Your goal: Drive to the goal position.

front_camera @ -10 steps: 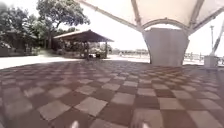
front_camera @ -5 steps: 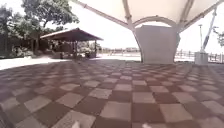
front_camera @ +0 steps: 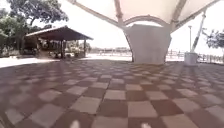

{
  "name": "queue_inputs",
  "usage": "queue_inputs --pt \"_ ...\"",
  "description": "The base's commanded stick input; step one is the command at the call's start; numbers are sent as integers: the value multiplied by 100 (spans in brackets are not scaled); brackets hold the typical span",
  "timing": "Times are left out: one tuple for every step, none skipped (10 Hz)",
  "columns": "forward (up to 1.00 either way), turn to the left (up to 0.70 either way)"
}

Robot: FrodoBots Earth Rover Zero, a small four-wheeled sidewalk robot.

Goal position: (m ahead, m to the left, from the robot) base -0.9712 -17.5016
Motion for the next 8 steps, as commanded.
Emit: queue_inputs --pt "85 -34" --pt "85 -34" --pt "85 -34" --pt "85 -34" --pt "85 -34" --pt "85 -34" --pt "85 -34" --pt "85 -34"
